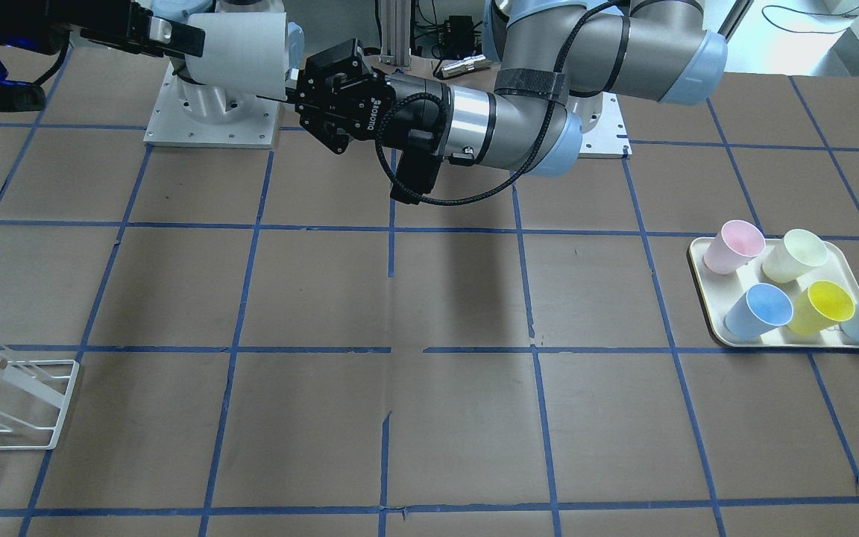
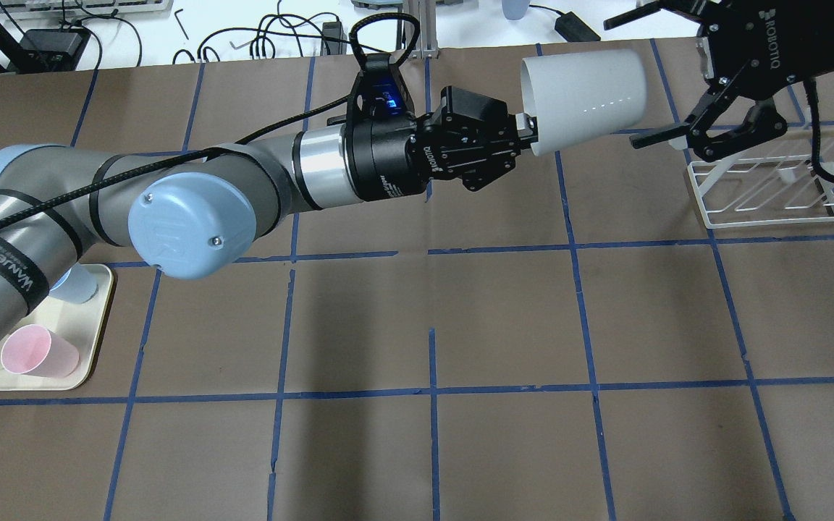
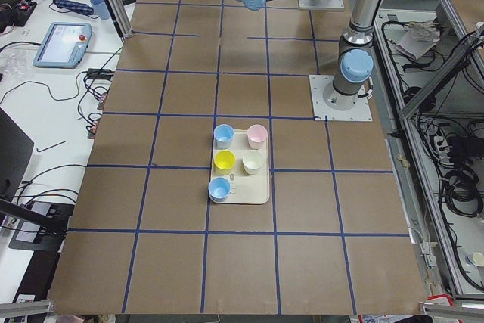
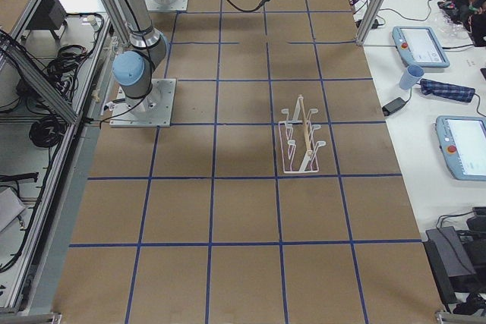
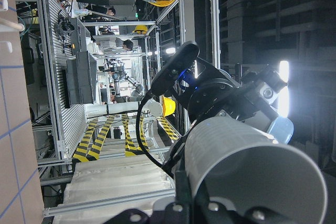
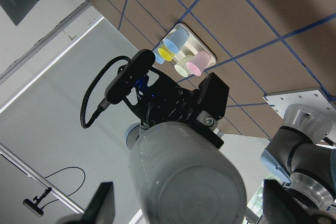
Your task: Transfer IKEA cup to right arm and place on rack
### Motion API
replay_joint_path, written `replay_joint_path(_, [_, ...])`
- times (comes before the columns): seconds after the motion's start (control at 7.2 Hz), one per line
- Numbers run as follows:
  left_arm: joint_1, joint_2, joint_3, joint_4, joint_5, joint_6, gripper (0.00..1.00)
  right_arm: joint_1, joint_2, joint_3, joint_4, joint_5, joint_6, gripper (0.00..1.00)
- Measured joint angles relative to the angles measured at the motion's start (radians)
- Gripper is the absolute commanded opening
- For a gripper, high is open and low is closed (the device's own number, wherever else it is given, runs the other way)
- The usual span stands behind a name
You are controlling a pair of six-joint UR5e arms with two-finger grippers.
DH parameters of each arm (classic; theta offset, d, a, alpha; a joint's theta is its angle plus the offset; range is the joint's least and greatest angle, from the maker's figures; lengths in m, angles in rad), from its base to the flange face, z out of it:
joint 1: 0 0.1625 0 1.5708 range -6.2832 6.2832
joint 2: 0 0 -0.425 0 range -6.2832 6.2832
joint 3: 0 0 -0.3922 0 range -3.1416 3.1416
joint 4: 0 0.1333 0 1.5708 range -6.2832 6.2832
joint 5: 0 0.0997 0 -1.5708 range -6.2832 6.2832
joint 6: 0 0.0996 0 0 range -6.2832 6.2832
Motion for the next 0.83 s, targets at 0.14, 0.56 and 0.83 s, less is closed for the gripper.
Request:
replay_joint_path(0.14, [0.0,0.0,0.001,-0.001,0.0,-0.001,0.0,0.0,0.0,0.0,0.001,-0.001,0.0,1.0])
replay_joint_path(0.56, [0.0,-0.001,0.002,-0.001,-0.001,-0.002,0.14,0.001,0.001,0.0,0.001,0.002,0.001,0.75])
replay_joint_path(0.83, [0.0,0.002,0.002,-0.001,0.0,-0.003,0.25,0.001,0.001,-0.001,0.0,0.004,-0.003,0.65])
